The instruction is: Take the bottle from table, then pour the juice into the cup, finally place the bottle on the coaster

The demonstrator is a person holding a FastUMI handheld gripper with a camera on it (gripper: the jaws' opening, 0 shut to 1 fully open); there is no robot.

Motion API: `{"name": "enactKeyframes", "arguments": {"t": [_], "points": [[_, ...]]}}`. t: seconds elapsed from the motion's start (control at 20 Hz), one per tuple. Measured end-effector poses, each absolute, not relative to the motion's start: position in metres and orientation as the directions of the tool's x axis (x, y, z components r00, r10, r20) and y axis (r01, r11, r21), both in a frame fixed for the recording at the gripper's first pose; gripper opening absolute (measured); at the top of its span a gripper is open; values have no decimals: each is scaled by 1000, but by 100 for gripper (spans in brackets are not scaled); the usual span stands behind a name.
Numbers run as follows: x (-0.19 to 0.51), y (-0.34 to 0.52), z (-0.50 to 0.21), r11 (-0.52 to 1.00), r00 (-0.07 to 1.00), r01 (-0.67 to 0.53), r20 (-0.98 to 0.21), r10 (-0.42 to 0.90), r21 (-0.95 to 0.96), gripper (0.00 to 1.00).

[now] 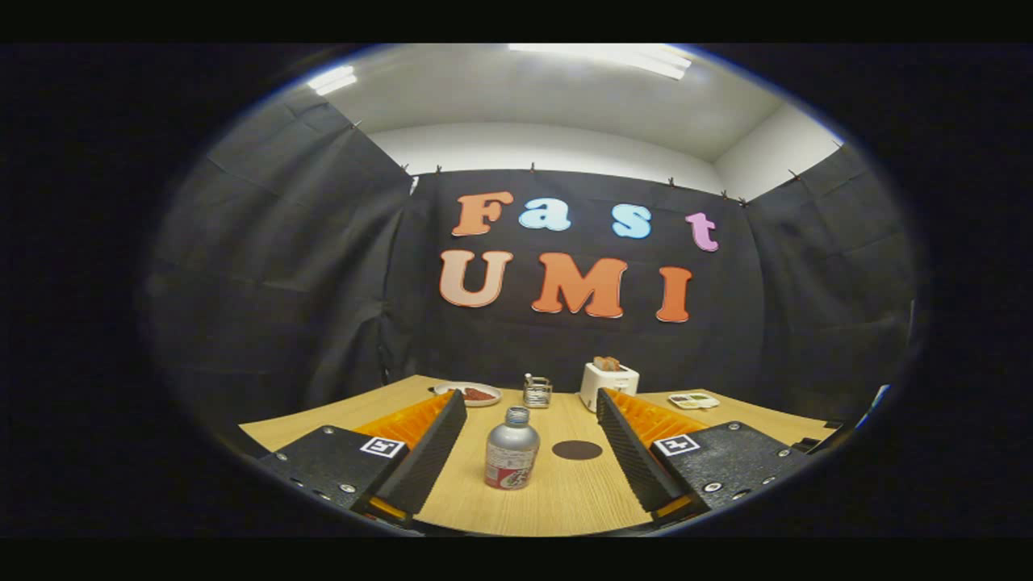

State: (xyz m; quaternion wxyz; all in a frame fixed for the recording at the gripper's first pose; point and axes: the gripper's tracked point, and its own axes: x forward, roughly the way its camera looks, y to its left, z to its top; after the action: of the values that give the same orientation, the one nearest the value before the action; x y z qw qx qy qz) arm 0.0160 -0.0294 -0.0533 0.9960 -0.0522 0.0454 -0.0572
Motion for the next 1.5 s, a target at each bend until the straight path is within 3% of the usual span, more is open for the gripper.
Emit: {"name": "enactKeyframes", "arguments": {"t": [0.4, 1.1, 1.5], "points": [[38, -31, -111, 992, 983, 125, -134, -127, -21, 96], [82, -22, -220, 995, 916, 103, -390, -91, 9, 96], [91, -22, -252, 998, 884, 65, -464, -60, -7, 96]]}}
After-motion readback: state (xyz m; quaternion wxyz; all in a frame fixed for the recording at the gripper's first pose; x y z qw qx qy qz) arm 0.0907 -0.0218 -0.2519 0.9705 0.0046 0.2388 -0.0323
